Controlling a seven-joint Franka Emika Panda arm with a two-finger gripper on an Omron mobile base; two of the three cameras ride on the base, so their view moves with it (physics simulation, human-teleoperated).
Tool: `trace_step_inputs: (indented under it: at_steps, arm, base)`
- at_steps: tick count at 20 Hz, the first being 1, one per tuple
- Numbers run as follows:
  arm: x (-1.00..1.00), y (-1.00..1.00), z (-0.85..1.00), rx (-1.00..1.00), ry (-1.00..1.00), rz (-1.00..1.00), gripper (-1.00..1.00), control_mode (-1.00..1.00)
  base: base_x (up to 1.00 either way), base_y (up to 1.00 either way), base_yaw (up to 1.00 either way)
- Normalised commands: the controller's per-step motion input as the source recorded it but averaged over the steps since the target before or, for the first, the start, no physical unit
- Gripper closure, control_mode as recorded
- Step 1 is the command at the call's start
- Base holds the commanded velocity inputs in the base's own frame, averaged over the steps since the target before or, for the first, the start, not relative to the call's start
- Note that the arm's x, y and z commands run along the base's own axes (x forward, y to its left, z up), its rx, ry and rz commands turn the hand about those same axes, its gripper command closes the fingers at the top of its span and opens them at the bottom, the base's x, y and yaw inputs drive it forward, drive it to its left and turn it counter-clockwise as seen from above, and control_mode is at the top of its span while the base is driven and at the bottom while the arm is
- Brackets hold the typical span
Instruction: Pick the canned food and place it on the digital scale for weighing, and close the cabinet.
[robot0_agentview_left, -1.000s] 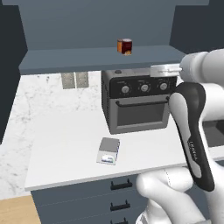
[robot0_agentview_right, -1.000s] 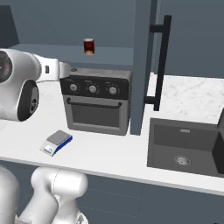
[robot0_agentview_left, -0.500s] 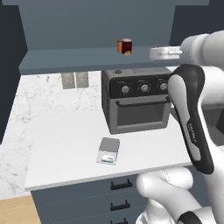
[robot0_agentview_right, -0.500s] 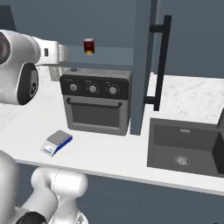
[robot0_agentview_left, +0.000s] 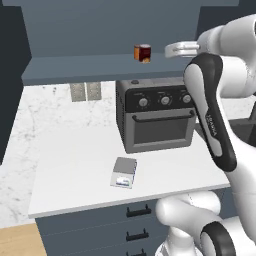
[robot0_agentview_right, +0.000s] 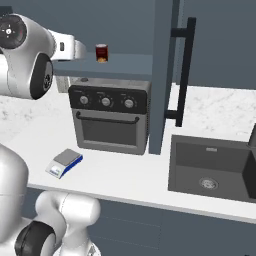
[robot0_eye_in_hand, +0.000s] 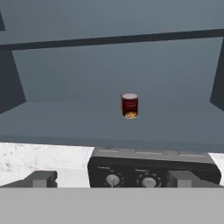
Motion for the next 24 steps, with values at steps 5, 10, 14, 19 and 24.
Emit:
trace_step_inputs:
  at_steps: [5, 10, 14, 19, 24]
  arm:
    - [0.62, 0.00, -0.05, 0.00, 0.01, 0.00, -1.00, -1.00]
    - [0.48, 0.00, -0.07, 0.00, 0.01, 0.00, -1.00, -1.00]
    - [0.53, 0.00, -0.21, -0.03, 0.01, 0.00, -1.00, -1.00]
    - [0.47, 0.00, -0.17, -0.02, 0.04, 0.00, -1.00, -1.00]
    - [0.37, 0.00, -0.09, -0.06, 0.07, 0.00, -1.00, -1.00]
  base:
    - [0.00, 0.00, 0.00]
    - [0.00, 0.00, 0.00]
    - [0.00, 0.00, 0.00]
    - [0.00, 0.00, 0.00]
    - [0.00, 0.00, 0.00]
